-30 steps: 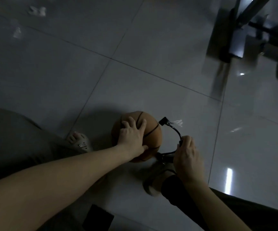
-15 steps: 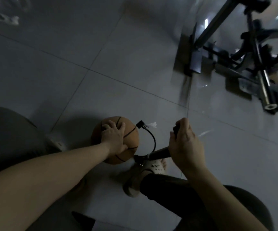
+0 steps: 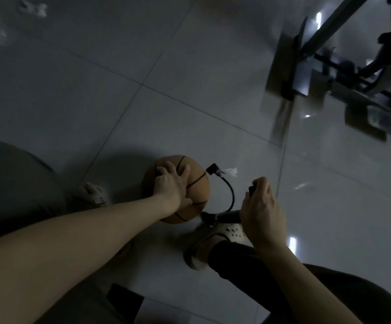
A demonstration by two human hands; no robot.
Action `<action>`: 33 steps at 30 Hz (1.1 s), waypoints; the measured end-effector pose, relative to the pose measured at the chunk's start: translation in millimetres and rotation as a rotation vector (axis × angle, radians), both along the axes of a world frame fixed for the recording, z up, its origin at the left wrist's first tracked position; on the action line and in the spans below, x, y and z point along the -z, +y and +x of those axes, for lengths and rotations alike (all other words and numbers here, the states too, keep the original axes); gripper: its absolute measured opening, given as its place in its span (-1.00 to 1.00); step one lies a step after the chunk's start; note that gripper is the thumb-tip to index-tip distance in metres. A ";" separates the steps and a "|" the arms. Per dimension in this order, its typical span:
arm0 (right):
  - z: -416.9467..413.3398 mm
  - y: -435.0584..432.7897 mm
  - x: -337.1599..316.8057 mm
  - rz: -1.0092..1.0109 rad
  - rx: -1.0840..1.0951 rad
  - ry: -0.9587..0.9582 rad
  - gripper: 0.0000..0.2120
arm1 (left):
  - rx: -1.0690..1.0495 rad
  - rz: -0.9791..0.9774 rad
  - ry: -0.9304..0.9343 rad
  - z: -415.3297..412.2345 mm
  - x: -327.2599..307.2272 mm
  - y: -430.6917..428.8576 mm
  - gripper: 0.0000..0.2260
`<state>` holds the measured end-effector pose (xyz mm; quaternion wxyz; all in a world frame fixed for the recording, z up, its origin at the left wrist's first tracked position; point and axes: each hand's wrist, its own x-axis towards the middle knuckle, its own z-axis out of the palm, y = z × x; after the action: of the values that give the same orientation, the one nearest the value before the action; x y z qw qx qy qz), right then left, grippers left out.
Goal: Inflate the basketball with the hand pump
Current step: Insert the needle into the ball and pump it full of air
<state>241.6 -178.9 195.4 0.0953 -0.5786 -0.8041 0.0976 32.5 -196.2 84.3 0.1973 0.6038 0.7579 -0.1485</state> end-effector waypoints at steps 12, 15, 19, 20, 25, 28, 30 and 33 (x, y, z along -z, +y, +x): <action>-1.9 4.4 80.6 -0.128 0.029 -0.027 -0.92 | 0.066 0.064 0.025 2.8 5.8 8.4 -0.05; -3.6 3.8 85.1 -0.157 0.022 -0.017 -0.94 | 0.032 0.031 0.005 -2.8 5.7 8.5 -0.06; -3.6 3.2 76.0 -0.162 0.041 -0.018 -0.86 | -0.087 -0.024 -0.024 -10.2 3.7 6.5 -0.09; -3.9 4.4 68.7 -0.160 0.038 -0.015 -0.85 | -0.121 -0.036 -0.035 -13.3 2.5 6.4 -0.09; -7.7 12.0 5.2 -0.064 0.008 -0.022 -0.83 | -0.179 -0.082 -0.034 -20.4 -1.6 1.3 -0.01; -6.4 14.3 -39.3 0.016 0.018 -0.001 -0.80 | -0.121 -0.089 -0.002 -20.8 1.4 -6.9 0.00; -0.7 10.4 -56.2 0.039 0.034 0.000 -0.79 | -0.110 -0.107 -0.006 -22.4 -0.3 -6.8 -0.02; 4.7 -0.5 -53.0 0.054 0.023 0.008 -0.80 | -0.076 -0.147 -0.038 -26.8 -13.9 2.4 -0.07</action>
<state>246.3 -179.4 248.4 0.1152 -0.5846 -0.7994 0.0771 5.7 -193.8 98.1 0.2610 0.5612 0.7635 -0.1845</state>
